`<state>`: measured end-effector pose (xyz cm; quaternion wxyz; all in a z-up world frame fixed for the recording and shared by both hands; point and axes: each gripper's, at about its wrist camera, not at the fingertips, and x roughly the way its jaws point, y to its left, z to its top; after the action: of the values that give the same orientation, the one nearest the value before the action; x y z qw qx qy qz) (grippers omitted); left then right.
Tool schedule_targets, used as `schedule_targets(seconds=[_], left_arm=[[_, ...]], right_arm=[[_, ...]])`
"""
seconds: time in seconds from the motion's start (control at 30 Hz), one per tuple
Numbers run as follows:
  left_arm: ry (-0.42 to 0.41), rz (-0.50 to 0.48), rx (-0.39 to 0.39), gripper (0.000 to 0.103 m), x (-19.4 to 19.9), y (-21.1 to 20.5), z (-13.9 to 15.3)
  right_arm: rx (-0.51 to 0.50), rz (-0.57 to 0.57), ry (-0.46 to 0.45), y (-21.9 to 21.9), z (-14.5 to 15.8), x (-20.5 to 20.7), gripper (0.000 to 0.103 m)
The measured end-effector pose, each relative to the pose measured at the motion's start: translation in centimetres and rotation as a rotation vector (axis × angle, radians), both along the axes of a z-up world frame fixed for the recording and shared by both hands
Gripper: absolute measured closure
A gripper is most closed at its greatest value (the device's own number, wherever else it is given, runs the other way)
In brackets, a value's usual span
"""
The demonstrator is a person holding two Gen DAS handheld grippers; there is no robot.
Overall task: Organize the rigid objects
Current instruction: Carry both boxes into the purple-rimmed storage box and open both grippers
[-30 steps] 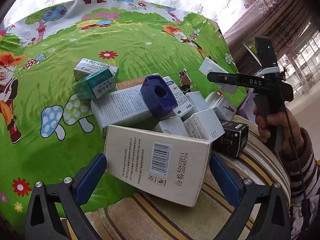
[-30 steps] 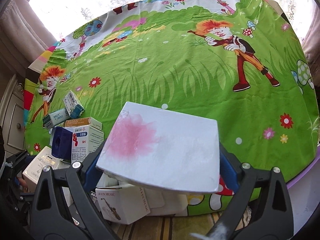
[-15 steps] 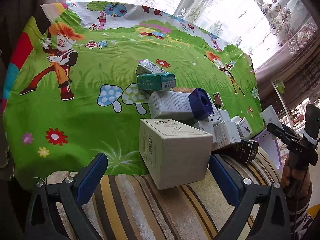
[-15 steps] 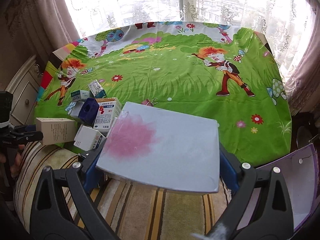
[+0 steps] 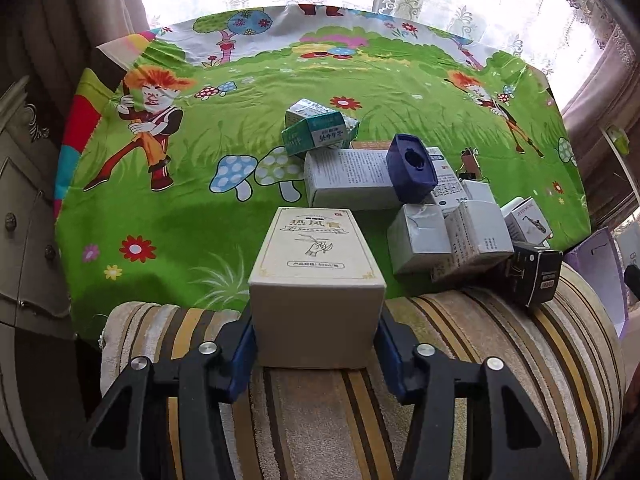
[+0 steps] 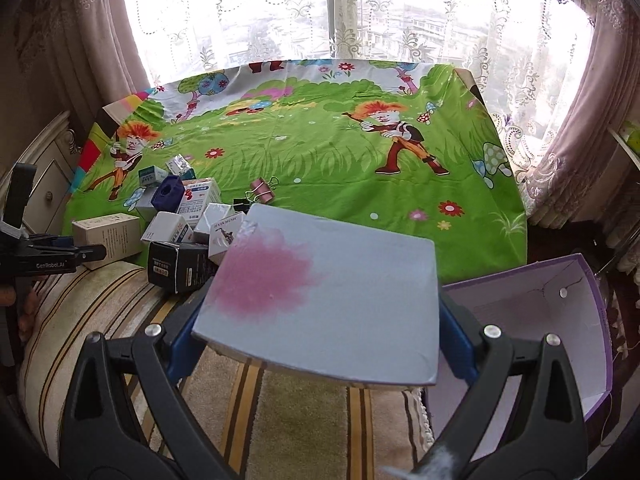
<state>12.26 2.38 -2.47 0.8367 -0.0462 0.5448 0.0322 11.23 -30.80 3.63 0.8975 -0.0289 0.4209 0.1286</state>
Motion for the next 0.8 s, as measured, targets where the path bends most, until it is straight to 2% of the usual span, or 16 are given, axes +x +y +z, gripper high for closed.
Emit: schedule_targets(seconds=[0.17, 0.27, 0.37, 0.47, 0.53, 0.6, 0.8], left_arm=[[-0.058, 0.040, 0.037, 0.051, -1.3, 0.2, 1.3], [-0.135, 0.050, 0.034, 0.052, -2.4, -0.6, 3.2], [-0.214, 0.012, 0.001, 0.052, -3.4, -2.7, 5.5], [-0.290, -0.068, -0.059, 0.052, -4.0, -5.9, 7.7], [-0.306, -0.147, -0.122, 0.052, -3.9, -8.7, 8.5], [-0.294, -0.226, -0.194, 0.052, -3.5, -11.4, 8.7], [-0.184, -0.460, -0.319, 0.052, -1.8, -21.1, 7.3]], right_arm=[[0.000, -0.057, -0.014, -3.1, 0.0, -1.5, 0.006], [0.006, -0.094, -0.010, -5.1, -0.2, -2.0, 0.006], [0.005, -0.133, -0.007, -7.0, -0.5, -2.4, 0.006], [-0.009, -0.176, -0.014, -8.9, -0.7, -2.7, 0.006], [-0.013, -0.205, -0.005, -10.2, -1.0, -2.7, 0.006], [-0.018, -0.232, 0.012, -11.4, -1.5, -2.8, 0.006], [-0.050, -0.303, 0.045, -14.7, -3.2, -3.7, 0.006]])
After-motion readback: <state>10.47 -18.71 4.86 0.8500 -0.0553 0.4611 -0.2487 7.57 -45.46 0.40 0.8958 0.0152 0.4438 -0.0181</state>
